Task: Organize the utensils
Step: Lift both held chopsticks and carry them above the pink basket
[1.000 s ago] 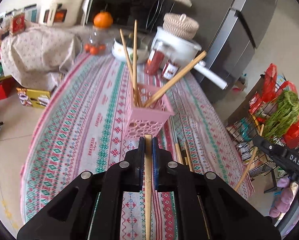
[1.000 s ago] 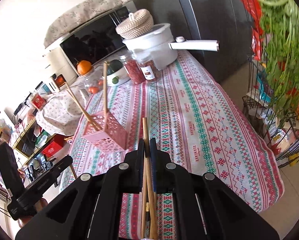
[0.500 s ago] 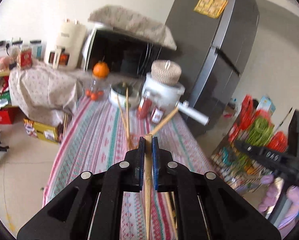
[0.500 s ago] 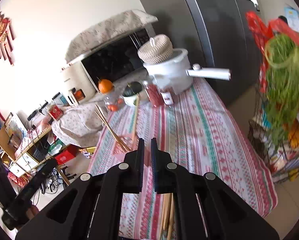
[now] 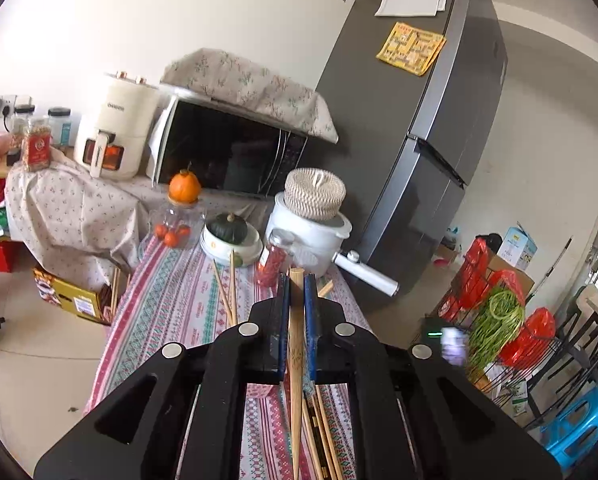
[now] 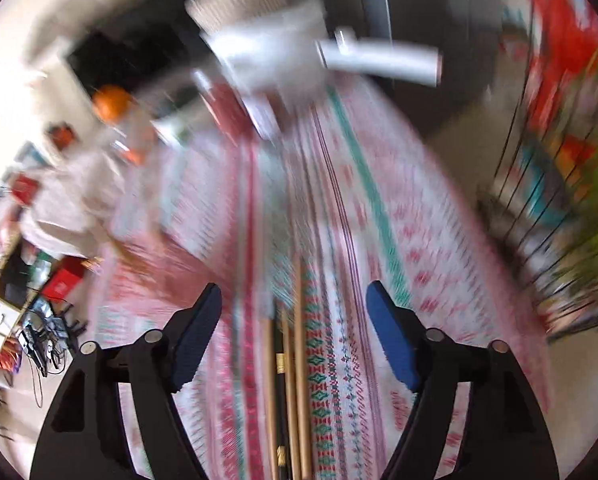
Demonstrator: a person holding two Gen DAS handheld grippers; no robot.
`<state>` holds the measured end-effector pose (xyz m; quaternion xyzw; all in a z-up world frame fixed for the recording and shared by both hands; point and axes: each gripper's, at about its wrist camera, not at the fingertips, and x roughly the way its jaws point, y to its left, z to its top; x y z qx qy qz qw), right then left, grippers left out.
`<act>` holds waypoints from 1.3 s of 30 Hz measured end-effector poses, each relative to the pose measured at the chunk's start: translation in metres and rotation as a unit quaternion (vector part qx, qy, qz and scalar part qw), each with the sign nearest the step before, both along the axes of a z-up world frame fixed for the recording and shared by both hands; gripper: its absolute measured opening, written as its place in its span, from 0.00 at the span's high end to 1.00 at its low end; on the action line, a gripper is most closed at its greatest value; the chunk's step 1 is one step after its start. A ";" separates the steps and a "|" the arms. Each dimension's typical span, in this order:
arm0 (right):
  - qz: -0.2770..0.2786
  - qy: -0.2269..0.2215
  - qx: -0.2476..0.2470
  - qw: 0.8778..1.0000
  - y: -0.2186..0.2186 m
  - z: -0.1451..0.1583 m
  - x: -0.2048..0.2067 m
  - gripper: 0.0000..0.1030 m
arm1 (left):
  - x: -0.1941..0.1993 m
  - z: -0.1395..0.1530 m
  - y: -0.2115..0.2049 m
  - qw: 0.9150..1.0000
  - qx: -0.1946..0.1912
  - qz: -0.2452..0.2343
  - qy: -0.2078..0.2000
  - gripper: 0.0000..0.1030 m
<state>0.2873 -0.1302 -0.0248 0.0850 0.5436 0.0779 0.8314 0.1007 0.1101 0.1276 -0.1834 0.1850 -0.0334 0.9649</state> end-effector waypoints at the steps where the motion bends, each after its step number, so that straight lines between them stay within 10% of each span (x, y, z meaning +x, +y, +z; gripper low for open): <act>1: -0.006 0.013 -0.011 1.000 0.001 -0.016 0.009 0.34 | 0.003 -0.006 0.002 1.000 -0.003 -0.002 0.006 0.94; 9: -0.018 0.078 -0.061 0.995 0.016 -0.090 0.050 0.51 | 0.019 -0.029 0.014 0.999 -0.014 -0.009 0.034 0.94; 13: -0.008 0.056 -0.097 0.994 0.031 -0.093 0.050 0.56 | 0.024 -0.034 0.019 0.999 -0.021 -0.009 0.046 0.94; 18: 0.001 0.026 -0.106 0.994 0.036 -0.091 0.032 0.94 | 0.026 -0.036 0.019 0.999 -0.018 -0.006 0.051 0.94; 21: -0.003 0.028 -0.069 0.997 0.022 -0.090 0.024 0.94 | 0.026 -0.038 0.020 0.999 -0.017 0.001 0.050 0.94; 39: 0.021 -0.123 0.062 0.990 -0.053 0.064 -0.086 0.94 | 0.006 -0.013 -0.007 0.999 -0.003 0.011 0.031 0.94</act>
